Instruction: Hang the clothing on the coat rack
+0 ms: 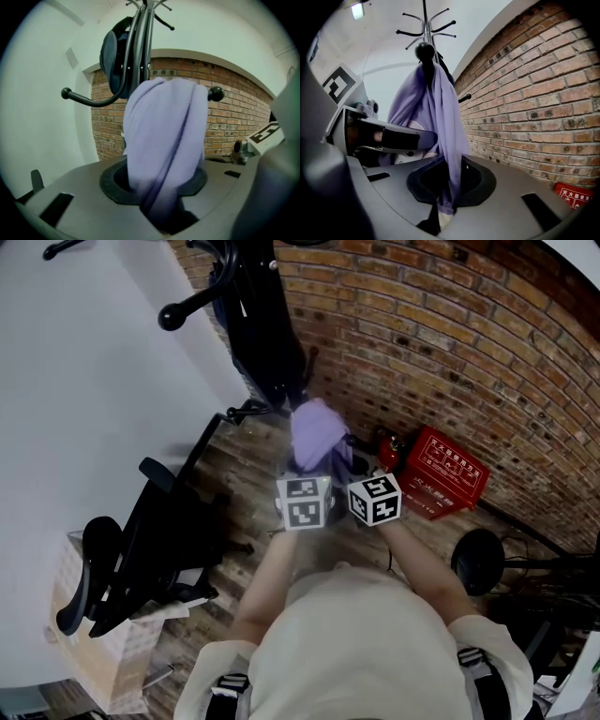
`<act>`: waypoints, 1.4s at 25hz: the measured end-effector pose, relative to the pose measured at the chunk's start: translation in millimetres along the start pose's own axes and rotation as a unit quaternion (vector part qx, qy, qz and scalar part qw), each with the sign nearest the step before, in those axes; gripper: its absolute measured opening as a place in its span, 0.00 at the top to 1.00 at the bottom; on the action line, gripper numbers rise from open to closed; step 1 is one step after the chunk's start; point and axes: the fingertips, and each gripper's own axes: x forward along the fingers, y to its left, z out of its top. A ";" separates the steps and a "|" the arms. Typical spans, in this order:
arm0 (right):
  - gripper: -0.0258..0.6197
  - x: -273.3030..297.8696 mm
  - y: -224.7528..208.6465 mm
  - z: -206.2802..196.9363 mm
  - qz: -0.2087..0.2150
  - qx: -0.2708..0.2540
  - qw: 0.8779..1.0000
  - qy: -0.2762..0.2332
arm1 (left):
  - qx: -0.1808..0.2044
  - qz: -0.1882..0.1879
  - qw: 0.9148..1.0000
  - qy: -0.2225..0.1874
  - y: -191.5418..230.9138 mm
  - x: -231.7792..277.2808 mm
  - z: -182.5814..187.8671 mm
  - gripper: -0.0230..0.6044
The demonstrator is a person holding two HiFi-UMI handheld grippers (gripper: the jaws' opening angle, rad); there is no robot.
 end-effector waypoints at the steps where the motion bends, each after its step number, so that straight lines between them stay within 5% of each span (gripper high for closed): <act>1: 0.93 -1.1 0.3 -0.1 -0.002 -0.003 1.000 0.000 | 0.002 -0.002 1.000 0.001 -0.1 -0.9 -0.4 0.72; 6: 0.93 -8.3 1.4 0.3 -0.011 -0.020 1.000 0.005 | 0.002 -0.011 1.000 0.011 1.5 -7.3 -4.1 0.69; 10: 0.92 -17.5 0.9 3.2 -0.023 -0.031 0.999 0.006 | -0.001 -0.020 1.000 0.004 1.1 -16.5 -2.8 0.57; 19: 0.74 -47.5 2.5 9.8 -0.069 -0.050 0.996 0.002 | 0.012 -0.026 1.000 -0.004 9.5 -55.8 -8.4 0.47; 31: 0.73 -111.9 55.5 7.6 -0.122 -0.043 0.991 -0.024 | -0.015 -0.061 0.998 -0.013 16.6 -139.7 -30.4 0.48; 35: 0.77 -134.0 91.7 3.6 -0.123 -0.047 0.991 -0.032 | -0.036 -0.059 0.997 -0.027 26.0 -172.6 -41.5 0.66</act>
